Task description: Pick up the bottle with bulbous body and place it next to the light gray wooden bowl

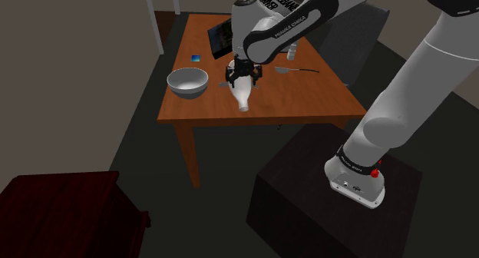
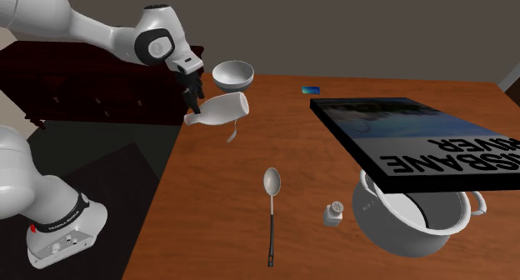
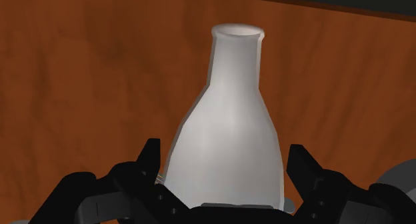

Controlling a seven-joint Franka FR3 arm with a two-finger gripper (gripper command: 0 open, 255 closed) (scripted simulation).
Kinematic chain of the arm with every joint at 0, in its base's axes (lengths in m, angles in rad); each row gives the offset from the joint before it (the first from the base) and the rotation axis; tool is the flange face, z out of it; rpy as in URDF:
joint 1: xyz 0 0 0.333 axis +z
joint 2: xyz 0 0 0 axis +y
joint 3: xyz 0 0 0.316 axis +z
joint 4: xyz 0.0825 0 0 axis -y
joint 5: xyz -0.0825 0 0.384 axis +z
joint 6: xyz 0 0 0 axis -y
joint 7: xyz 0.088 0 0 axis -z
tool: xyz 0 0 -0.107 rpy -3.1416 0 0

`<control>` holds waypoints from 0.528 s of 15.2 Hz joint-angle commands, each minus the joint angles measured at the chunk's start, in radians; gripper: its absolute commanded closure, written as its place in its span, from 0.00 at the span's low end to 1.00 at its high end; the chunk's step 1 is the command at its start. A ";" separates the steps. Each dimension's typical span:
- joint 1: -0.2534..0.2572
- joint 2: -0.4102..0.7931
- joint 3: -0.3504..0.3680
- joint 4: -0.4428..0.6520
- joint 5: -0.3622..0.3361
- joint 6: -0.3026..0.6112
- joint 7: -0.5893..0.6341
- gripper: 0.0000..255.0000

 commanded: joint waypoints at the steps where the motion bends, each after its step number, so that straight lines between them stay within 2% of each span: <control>1: 0.005 -0.040 0.004 0.015 0.020 -0.054 -0.014 0.00; 3: 0.011 -0.074 0.008 0.040 0.038 -0.113 -0.025 0.00; 8: 0.011 -0.074 0.008 0.040 0.038 -0.113 -0.025 0.00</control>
